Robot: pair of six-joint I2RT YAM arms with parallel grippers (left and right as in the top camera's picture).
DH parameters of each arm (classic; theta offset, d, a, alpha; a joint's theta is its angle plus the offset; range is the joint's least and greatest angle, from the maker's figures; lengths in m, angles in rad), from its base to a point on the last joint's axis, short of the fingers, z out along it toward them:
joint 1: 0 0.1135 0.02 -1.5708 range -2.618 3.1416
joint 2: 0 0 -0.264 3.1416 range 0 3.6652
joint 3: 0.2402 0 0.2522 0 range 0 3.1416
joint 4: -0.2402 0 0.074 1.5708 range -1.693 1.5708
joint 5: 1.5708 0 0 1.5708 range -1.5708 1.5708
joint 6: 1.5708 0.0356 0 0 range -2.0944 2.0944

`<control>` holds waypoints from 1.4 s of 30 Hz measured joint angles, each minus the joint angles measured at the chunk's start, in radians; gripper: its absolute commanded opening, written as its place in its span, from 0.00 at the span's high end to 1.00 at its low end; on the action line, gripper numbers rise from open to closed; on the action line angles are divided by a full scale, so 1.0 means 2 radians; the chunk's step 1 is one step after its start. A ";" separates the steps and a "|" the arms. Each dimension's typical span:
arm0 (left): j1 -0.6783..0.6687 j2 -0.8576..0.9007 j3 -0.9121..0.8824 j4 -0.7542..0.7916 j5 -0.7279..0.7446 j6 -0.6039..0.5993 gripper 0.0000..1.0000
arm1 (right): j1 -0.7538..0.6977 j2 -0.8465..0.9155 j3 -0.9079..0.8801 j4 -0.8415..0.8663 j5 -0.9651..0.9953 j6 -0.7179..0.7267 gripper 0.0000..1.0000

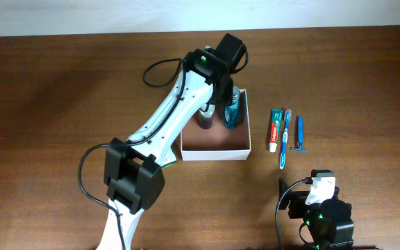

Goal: Pack container
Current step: 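Place the soap pump bottle into the box beside the mouthwash, then grasp the green Dettol soap bar with the left gripper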

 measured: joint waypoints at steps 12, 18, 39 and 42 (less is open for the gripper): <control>0.037 -0.116 0.064 -0.210 -0.061 0.034 0.06 | 0.000 0.000 0.000 0.000 0.000 0.000 0.02; 0.106 -0.159 -0.001 -0.212 -0.057 0.021 0.02 | 0.000 0.000 0.000 0.000 0.000 0.000 0.01; 0.148 -0.151 -0.489 0.171 0.088 -0.043 0.07 | 0.000 0.000 0.000 0.000 0.000 0.000 0.01; 0.148 -0.151 -0.496 0.184 0.089 -0.047 0.16 | 0.000 0.000 0.000 0.000 0.000 0.000 0.01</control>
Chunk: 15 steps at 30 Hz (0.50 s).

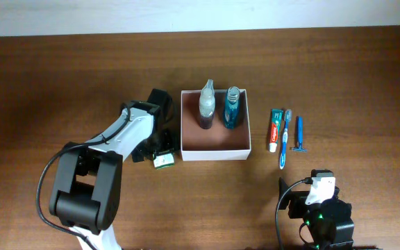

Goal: Pack container
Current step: 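Grasp the green Dettol soap bar with the left gripper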

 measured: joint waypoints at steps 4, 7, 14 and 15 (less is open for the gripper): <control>0.000 0.000 -0.001 0.012 -0.002 -0.004 0.19 | 0.000 0.000 0.000 0.000 0.000 0.000 0.01; 0.000 0.000 -0.001 0.018 -0.011 -0.004 0.30 | 0.000 0.000 0.000 0.000 0.000 0.000 0.01; 0.001 -0.003 -0.002 0.020 -0.018 0.006 0.42 | 0.000 0.000 0.000 0.000 0.000 0.000 0.01; 0.001 -0.008 -0.003 0.020 -0.018 0.007 0.43 | 0.000 0.000 0.000 0.000 0.000 0.001 0.01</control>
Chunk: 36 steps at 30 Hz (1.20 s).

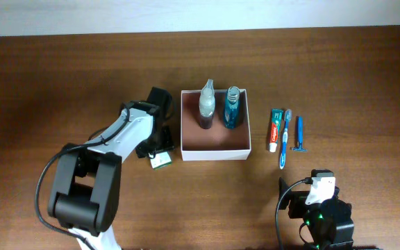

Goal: Pack container
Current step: 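Grasp the green Dettol soap bar with the left gripper, then lower the Dettol soap bar into the box and release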

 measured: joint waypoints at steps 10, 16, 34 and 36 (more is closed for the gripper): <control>0.000 -0.176 -0.002 -0.012 0.006 0.014 0.59 | 0.000 0.000 0.000 0.000 0.000 0.000 0.01; -0.015 -0.303 0.013 0.019 0.075 0.086 0.61 | 0.000 0.000 0.000 0.000 0.000 -0.001 0.02; -0.153 -0.148 0.024 0.153 0.084 0.451 0.72 | 0.000 0.000 0.000 0.000 0.000 0.000 0.01; -0.153 -0.148 0.024 0.150 0.084 0.513 0.72 | 0.000 0.000 0.000 0.000 0.000 0.000 0.01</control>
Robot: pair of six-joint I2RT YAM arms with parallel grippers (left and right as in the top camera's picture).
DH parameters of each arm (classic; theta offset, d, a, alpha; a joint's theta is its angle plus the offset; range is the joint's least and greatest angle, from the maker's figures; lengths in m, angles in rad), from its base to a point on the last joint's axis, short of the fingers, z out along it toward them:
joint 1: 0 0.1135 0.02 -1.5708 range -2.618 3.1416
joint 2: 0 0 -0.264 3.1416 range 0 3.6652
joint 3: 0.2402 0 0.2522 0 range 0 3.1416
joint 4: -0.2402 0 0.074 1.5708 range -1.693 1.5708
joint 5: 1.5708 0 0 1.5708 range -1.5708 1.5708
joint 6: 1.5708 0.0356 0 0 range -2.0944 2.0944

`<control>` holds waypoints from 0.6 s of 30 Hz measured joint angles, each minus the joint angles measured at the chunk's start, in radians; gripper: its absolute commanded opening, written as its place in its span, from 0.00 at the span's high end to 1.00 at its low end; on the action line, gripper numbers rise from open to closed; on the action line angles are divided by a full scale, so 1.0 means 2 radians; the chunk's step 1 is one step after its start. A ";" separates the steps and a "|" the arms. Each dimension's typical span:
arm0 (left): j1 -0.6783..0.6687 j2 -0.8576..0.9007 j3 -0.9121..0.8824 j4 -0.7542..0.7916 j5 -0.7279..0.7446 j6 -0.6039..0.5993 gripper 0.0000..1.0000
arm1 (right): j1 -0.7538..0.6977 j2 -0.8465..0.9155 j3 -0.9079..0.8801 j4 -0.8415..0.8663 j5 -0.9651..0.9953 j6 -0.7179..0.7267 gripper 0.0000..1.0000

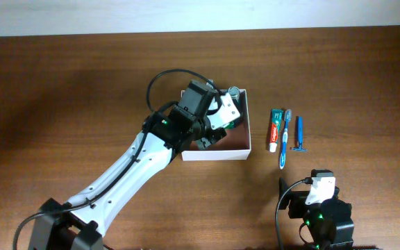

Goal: Pack container
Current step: 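Lower the Dettol soap bar into the box and release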

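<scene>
The white container (214,155) with a brown floor sits mid-table. A teal bottle (234,92) stands at its back; my left arm hides most of it and whatever stands beside it. My left gripper (219,118) hangs over the container, shut on a small white-and-green packet (226,107). To the right of the container, a toothpaste tube (276,129), a blue toothbrush (284,140) and a blue razor (299,135) lie side by side. My right gripper (284,189) is parked at the front right, and its jaws cannot be made out.
The left arm's black cable (160,80) loops up behind the container's left corner. The right arm's base (323,219) stands at the table's front edge, below the razor.
My left gripper was at the small packet on the table, left of the container. Now it holds the packet over the container's right half. The right arm has not moved.
First my left gripper was in the container at the two upright bottles. Then it stood on the table left of the container, at a small white-and-green packet, and stayed there. Now the packet is off the table, held over the container.
</scene>
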 measured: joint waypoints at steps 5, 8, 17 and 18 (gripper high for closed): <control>0.000 0.025 0.000 -0.004 -0.006 0.072 0.72 | 0.000 0.000 0.000 0.000 0.000 0.000 0.01; 0.000 0.039 0.000 -0.005 -0.009 0.077 0.72 | 0.000 0.000 0.000 0.000 0.000 0.000 0.01; 0.000 0.064 0.000 -0.007 -0.014 0.106 0.72 | 0.000 0.000 0.000 0.000 0.000 0.000 0.01; 0.000 0.072 0.000 -0.008 -0.015 0.110 0.72 | 0.000 0.000 0.000 0.000 0.000 0.000 0.01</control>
